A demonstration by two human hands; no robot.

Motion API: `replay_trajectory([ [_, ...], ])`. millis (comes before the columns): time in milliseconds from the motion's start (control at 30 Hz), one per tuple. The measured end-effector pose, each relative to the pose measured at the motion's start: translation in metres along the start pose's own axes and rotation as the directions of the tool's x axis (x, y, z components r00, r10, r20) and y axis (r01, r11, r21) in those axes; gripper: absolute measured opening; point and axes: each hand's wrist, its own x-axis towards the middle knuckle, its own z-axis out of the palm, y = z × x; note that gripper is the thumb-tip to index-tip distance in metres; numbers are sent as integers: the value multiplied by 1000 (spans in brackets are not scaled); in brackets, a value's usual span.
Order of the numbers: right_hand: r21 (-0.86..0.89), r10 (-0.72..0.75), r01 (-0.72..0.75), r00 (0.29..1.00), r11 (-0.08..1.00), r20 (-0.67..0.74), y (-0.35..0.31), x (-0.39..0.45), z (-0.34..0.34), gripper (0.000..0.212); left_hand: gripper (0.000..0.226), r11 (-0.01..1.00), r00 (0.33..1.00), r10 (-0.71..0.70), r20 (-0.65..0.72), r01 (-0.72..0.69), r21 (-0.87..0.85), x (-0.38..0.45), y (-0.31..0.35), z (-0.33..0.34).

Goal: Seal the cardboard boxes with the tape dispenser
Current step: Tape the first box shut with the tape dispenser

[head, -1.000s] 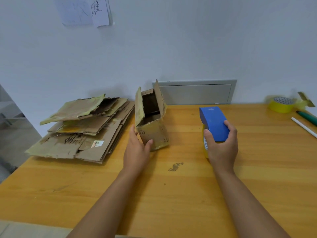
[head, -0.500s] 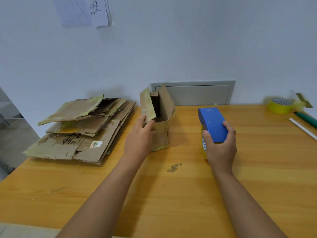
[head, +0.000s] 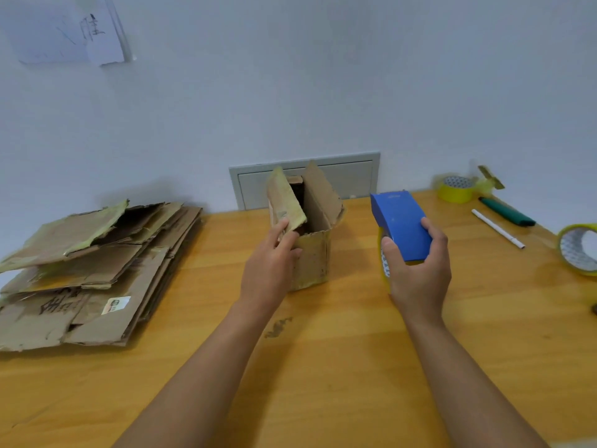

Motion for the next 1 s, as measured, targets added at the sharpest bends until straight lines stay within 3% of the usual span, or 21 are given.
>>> replay_trajectory([
  [400, -73, 51, -59, 994, 996, -97, 33, 22, -72, 62, 16, 972, 983, 182, 31, -175, -158, 56, 95, 93],
  [567, -69, 51, -60, 992, 996, -116, 42, 18, -71, 64, 22, 958, 982, 186, 31, -175, -227, 82, 118, 129],
  [900, -81, -23, 14, 993, 997, -112, 54, 14, -74, 66, 63, 965, 983, 162, 87, -140, -220, 111, 132, 161],
  [1000, -83, -28, 19, 993, 996, -114, 54, 13, -75, 66, 55, 963, 985, 129, 112, -98, -249, 111, 136, 161],
])
